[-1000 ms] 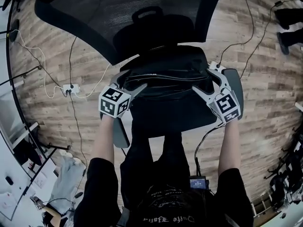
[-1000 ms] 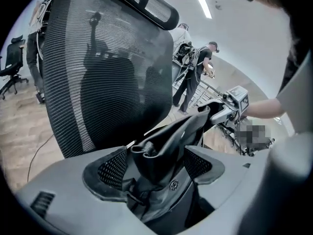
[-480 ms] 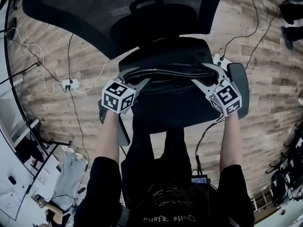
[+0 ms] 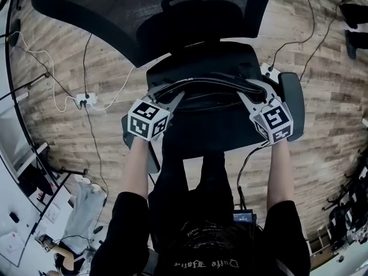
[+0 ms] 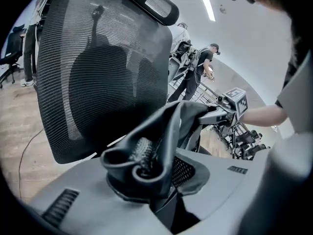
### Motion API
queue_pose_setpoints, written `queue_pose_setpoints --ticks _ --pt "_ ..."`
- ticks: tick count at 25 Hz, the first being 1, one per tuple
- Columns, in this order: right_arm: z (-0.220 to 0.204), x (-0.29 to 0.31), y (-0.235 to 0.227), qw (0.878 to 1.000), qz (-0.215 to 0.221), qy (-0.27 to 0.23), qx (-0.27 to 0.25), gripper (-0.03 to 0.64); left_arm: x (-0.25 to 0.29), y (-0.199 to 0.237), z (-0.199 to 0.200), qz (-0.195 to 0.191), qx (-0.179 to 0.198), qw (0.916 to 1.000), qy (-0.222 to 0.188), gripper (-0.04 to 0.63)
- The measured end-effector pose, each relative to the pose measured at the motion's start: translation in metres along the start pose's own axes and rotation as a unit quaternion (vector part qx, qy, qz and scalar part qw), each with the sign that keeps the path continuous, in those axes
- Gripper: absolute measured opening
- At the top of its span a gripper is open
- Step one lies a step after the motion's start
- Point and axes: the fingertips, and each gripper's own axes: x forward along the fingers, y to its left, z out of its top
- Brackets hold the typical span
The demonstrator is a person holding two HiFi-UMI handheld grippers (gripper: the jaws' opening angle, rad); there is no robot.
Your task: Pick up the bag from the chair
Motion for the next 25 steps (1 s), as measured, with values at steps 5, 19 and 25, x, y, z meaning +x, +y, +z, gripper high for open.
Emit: queue_pose_setpoints --ticks 5,19,25 --pt "0.000 -0.014 0.010 0.999 -0.022 0.004 0.026 0.117 -0.012 -0.012 0.000 0.008 -0.005 1.0000 0.000 0.089" --pt "0.030 -0.055 0.044 0.997 -0.058 -0.028 0.045 0.115 -0.065 -0.038 0.017 0.032 -0.002 0.9991 -0.028 0.089" --pt "0.050 -0.082 0.063 0.996 -0.071 -0.038 0.043 0.115 -0.096 -0.057 0.027 0.040 0.003 0.9984 -0.039 0.089"
